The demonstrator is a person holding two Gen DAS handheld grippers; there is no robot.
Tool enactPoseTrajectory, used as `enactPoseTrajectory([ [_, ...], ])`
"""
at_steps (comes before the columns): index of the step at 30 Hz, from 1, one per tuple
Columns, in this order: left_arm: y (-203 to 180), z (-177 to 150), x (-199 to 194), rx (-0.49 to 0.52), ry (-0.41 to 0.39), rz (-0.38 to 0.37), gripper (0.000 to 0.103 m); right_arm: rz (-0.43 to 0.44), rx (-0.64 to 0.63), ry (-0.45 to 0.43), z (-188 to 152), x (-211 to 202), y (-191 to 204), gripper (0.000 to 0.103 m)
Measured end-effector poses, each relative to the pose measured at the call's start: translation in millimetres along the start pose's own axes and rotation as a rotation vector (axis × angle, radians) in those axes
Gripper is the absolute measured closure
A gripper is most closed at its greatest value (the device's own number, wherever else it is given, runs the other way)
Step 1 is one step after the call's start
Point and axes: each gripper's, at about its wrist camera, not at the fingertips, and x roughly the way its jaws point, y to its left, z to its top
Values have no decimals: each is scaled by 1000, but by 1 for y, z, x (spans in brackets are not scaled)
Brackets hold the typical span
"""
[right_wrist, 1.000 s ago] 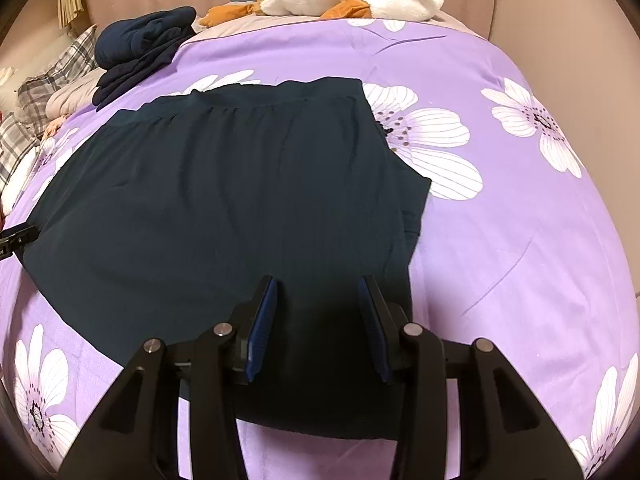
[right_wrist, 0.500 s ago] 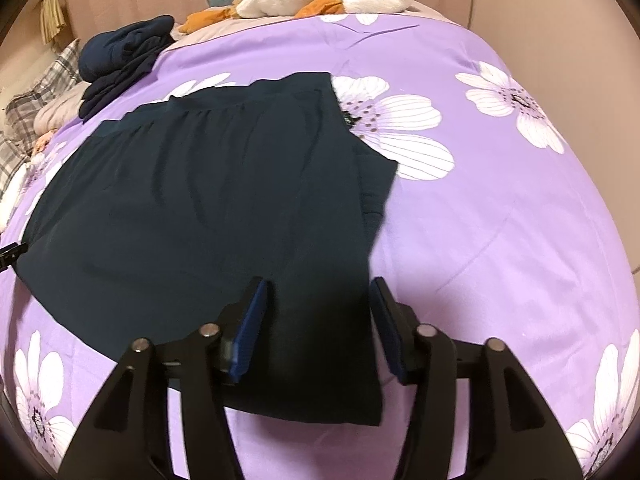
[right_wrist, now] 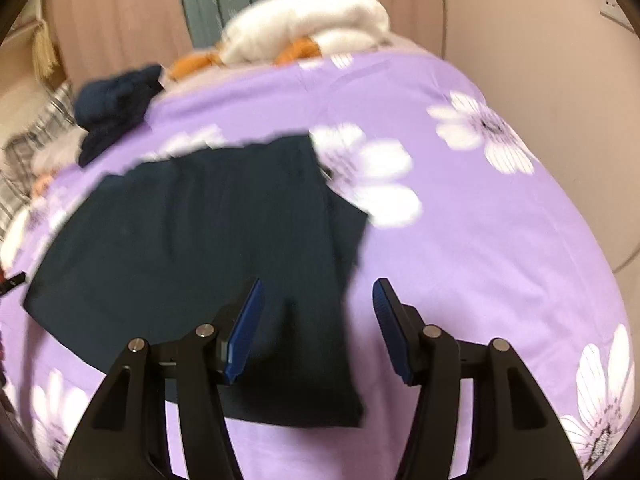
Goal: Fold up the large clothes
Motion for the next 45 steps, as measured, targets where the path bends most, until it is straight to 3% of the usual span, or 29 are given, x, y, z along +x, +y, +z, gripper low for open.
enactPoseTrajectory([
  [3,-31,3,-3,65,-10,-49,20,86,-64,-27,9,-5,37,46],
  [8,-76,0,12,157,23,-88,20,206,-181,6,8,14,106,47],
  [15,-101,-19,39,236,81,-68,20,254,-250,81,-15,49,164,47],
  [19,-97,-24,39,237,76,-81,20,219,-308,104,-34,56,170,47],
  [26,-102,-35,38,277,55,-55,20,215,-272,103,-52,56,161,47],
  [45,-101,-43,21,284,57,-38,20,215,-265,111,-63,40,159,46],
])
